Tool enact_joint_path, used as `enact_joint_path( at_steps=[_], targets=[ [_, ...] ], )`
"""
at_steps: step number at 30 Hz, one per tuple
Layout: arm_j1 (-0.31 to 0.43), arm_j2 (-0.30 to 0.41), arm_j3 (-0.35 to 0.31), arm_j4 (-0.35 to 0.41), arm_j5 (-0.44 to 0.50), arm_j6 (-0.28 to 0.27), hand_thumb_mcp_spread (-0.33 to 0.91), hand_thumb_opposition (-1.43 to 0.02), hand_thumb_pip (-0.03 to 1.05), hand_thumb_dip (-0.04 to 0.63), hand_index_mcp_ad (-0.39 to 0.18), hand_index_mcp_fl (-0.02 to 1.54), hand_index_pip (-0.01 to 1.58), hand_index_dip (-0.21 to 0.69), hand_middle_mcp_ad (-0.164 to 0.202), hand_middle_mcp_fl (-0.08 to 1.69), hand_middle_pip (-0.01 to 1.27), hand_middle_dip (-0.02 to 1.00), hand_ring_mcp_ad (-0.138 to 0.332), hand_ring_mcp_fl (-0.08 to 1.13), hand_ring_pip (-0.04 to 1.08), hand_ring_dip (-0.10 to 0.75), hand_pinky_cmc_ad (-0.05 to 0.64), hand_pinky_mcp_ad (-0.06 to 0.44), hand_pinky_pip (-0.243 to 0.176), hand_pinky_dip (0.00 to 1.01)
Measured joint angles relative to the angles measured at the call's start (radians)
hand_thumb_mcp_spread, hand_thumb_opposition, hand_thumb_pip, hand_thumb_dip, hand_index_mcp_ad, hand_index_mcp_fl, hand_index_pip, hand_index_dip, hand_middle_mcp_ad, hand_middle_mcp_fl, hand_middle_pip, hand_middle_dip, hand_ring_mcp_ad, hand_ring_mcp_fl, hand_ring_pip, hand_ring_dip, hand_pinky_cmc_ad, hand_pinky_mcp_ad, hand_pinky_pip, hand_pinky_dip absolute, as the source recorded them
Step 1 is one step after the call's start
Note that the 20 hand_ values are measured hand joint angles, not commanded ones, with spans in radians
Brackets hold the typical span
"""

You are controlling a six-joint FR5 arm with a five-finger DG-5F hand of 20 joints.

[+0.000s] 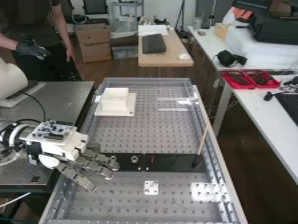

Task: Grab the smaller nut and place it in the white container

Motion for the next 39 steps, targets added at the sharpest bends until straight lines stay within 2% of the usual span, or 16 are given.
enact_joint_path(
  at_steps=[12,32,39],
  targets=[
    [-0.001,-0.004,0.004,0.001,-0.004,-0.003,0.42,-0.79,0.76,0.23,-0.145,0.07,1.55,0.188,0.068,0.06,0.13,0.22,0.147,0.0,0.08,0.079,0.367,0.293,-0.042,0.18],
    [0.0,-0.006,0.008,0.002,-0.01,-0.003,0.43,-0.8,0.75,0.227,-0.129,0.13,1.54,0.171,0.065,0.06,0.13,0.22,0.129,0.0,0.08,0.086,0.367,0.293,-0.026,0.18],
    [0.001,-0.009,0.012,0.0,-0.012,-0.004,0.43,-0.8,0.75,0.246,-0.12,0.16,1.54,0.171,0.065,0.06,0.14,0.22,0.129,0.0,0.08,0.086,0.365,0.293,-0.026,0.18]
  ],
)
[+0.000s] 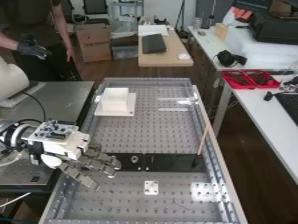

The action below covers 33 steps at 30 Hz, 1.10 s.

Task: Grab the smaller nut and place it in the white container

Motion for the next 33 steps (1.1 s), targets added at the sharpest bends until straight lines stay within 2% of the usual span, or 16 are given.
enact_joint_path(
  at_steps=[16,22,33],
  targets=[
    [-0.002,0.005,0.015,-0.017,-0.01,-0.002,0.43,-0.85,0.69,0.237,-0.12,0.24,1.54,0.171,0.066,0.06,0.14,0.22,0.129,0.0,0.08,0.086,0.365,0.293,-0.024,0.18],
    [0.001,0.009,0.017,-0.022,-0.01,-0.003,0.43,-0.85,0.69,0.237,-0.12,0.23,1.54,0.171,0.066,0.06,0.14,0.22,0.129,0.0,0.08,0.086,0.367,0.293,-0.01,0.18],
    [0.009,0.03,0.022,-0.048,-0.022,-0.007,0.43,-0.85,0.69,0.237,-0.12,0.23,1.54,0.171,0.066,0.06,0.14,0.22,0.129,0.0,0.08,0.086,0.349,0.293,-0.012,0.18]
  ],
)
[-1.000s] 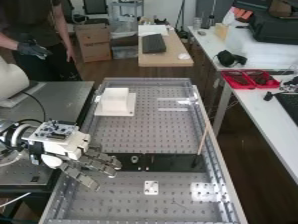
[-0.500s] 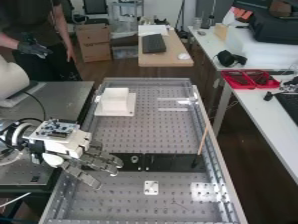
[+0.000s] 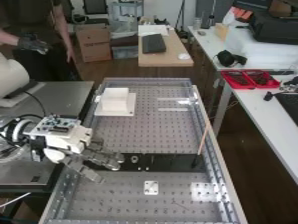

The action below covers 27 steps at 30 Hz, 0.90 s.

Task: Grab the smaller nut and place it in the white container

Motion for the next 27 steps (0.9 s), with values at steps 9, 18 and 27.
enact_joint_path(
  at_steps=[9,18,27],
  targets=[
    [0.025,0.055,0.032,-0.083,-0.037,-0.01,0.43,-0.85,0.69,0.237,-0.12,0.23,1.54,0.171,0.07,0.06,0.14,0.22,0.129,0.0,0.08,0.086,0.349,0.295,-0.012,0.18],
    [0.086,0.077,0.07,-0.143,-0.1,-0.011,0.43,-0.85,0.69,0.237,-0.12,0.23,1.54,0.171,0.066,0.05,0.14,0.22,0.129,0.0,0.08,0.086,0.349,0.295,-0.012,0.18],
    [0.158,0.064,0.121,-0.167,-0.213,0.027,0.43,-0.85,0.69,0.237,-0.12,0.23,1.54,0.171,0.051,0.05,0.14,0.22,0.131,0.0,0.08,0.086,0.349,0.295,-0.012,0.18]
  ],
)
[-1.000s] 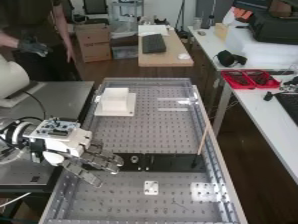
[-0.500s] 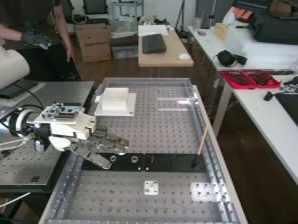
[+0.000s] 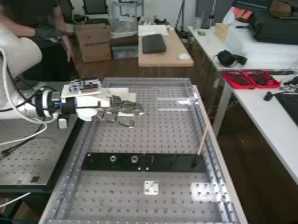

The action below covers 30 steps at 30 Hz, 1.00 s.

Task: Grab the smaller nut and place it in the white container

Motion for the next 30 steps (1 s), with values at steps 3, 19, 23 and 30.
enact_joint_path(
  at_steps=[3,19,23,30],
  targets=[
    [0.018,-0.009,0.016,-0.009,-0.043,0.011,0.42,-0.85,0.69,0.237,-0.12,0.23,1.54,0.171,0.051,0.05,0.14,0.22,0.129,0.0,0.08,0.086,0.349,0.295,-0.012,0.18],
    [0.103,-0.066,0.074,-0.036,-0.218,0.058,0.43,-0.85,0.69,0.237,-0.12,0.23,1.54,0.171,0.059,0.05,0.14,0.22,0.126,0.0,0.08,0.086,0.349,0.295,-0.012,0.18],
    [0.12,-0.081,0.088,-0.041,-0.245,0.064,0.43,-0.85,0.68,0.239,-0.12,0.25,1.54,0.171,0.056,0.05,0.14,0.22,0.126,0.0,0.08,0.086,0.349,0.295,-0.012,0.18],
    [0.148,-0.104,0.113,-0.056,-0.279,0.07,0.43,-0.85,0.67,0.237,-0.12,0.25,1.54,0.171,0.058,0.05,0.14,0.22,0.126,0.0,0.08,0.086,0.349,0.295,-0.012,0.18]
  ],
)
